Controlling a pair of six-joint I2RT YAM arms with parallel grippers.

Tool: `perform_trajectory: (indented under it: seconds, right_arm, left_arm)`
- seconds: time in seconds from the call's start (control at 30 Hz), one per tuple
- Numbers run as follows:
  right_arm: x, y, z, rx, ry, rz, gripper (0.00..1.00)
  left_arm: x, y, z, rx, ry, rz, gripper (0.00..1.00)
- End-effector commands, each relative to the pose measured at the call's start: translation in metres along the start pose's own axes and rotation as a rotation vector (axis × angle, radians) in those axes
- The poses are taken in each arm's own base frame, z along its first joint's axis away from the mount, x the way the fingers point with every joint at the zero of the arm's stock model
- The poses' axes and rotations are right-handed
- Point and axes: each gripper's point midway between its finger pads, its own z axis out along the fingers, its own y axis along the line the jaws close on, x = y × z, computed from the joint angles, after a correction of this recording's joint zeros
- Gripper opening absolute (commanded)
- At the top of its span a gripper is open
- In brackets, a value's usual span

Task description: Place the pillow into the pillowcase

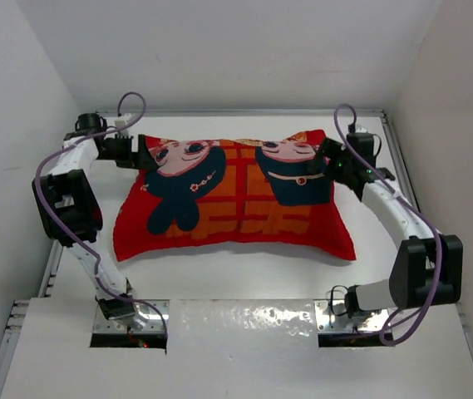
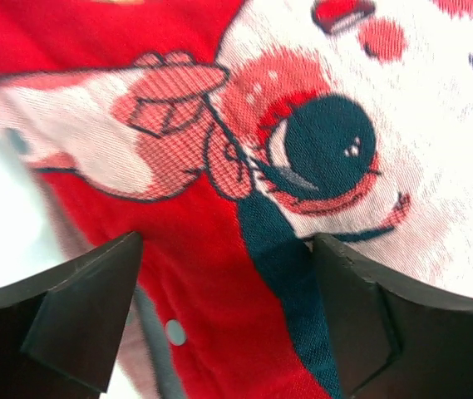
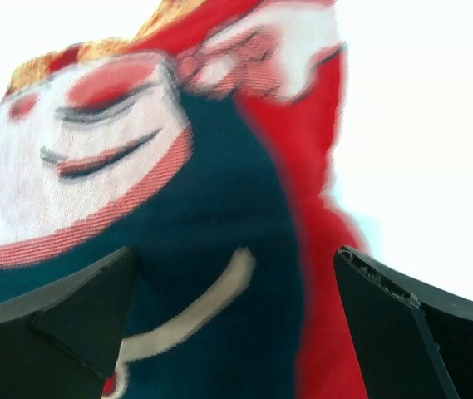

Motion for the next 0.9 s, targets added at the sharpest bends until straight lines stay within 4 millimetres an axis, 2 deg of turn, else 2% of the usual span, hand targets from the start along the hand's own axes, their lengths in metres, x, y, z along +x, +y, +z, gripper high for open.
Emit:
perform_trajectory:
  seconds: [0.0,0.03,0.07,0.1,0.13,0.17,0.2,0.23,0.27,0.33,0.37,0.4,0.43,0.47,0.53,0.57,0.73,0.87]
  right_arm:
    - [-0.048,-0.024,-0.033,0.127,-0.024,-0.087,0.99]
    - [-0.055,-0.036,-0.040,0.156,-0.017,-0.059,0.99]
    - [-0.067,-0.060,-0.049,0.205,-0.023,0.004,0.99]
    - [-0.072,-0.068,-0.061,0.223,-0.002,0.032,0.99]
    - [-0.078,-0.088,-0.069,0.251,-0.002,0.088,0.99]
    - [-0.079,-0.097,-0.079,0.283,0.011,0.111,0.99]
    - [-0.080,-0.105,-0.084,0.309,0.016,0.115,0.99]
    - [-0.082,-0.118,-0.091,0.370,0.014,0.088,0.99]
    - [-0.079,-0.121,-0.099,0.397,0.021,0.075,0.99]
    - [-0.078,-0.129,-0.106,0.443,0.004,0.065,0.99]
    - [-0.076,-0.130,-0.111,0.450,-0.034,0.077,0.99]
    - [-0.074,-0.131,-0.113,0.457,-0.054,0.089,0.99]
    - [-0.074,-0.132,-0.115,0.464,-0.090,0.131,0.99]
    - [-0.068,-0.141,-0.113,0.505,-0.122,0.156,0.99]
    - [-0.071,-0.143,-0.124,0.518,-0.205,0.190,0.99]
    - [-0.067,-0.145,-0.122,0.515,-0.220,0.189,0.99]
    - [-0.066,-0.137,-0.130,0.467,-0.266,0.172,0.99]
    - [-0.055,-0.137,-0.129,0.439,-0.301,0.171,0.99]
  left_arm:
    - [-0.042,0.011,-0.035,-0.082,-0.109,0.098,0.82]
    - [-0.048,0.019,-0.053,-0.102,-0.142,0.068,0.85]
    - [-0.058,0.021,-0.066,-0.107,-0.176,0.032,0.85]
    - [-0.079,0.034,-0.099,-0.170,-0.240,0.034,0.86]
    - [-0.077,0.043,-0.117,-0.228,-0.226,-0.007,0.93]
    - [-0.094,0.051,-0.143,-0.302,-0.257,0.007,0.96]
    - [-0.094,0.060,-0.159,-0.365,-0.253,-0.003,0.99]
    - [-0.078,0.078,-0.180,-0.484,-0.193,-0.024,1.00]
    - [-0.078,0.084,-0.196,-0.559,-0.172,-0.010,1.00]
    - [-0.063,0.091,-0.219,-0.702,-0.095,0.022,1.00]
    - [-0.048,0.093,-0.217,-0.722,-0.057,0.009,1.00]
    - [-0.043,0.097,-0.222,-0.764,-0.047,0.014,1.00]
    - [-0.043,0.087,-0.230,-0.786,-0.066,0.034,1.00]
    - [-0.022,0.088,-0.218,-0.768,-0.033,0.010,1.00]
    - [-0.021,0.077,-0.218,-0.767,-0.080,0.031,1.00]
    - [-0.005,0.077,-0.206,-0.739,-0.061,0.009,1.00]
    - [0.003,0.063,-0.194,-0.685,-0.101,-0.022,1.00]
    - [-0.001,0.056,-0.191,-0.655,-0.144,-0.034,1.00]
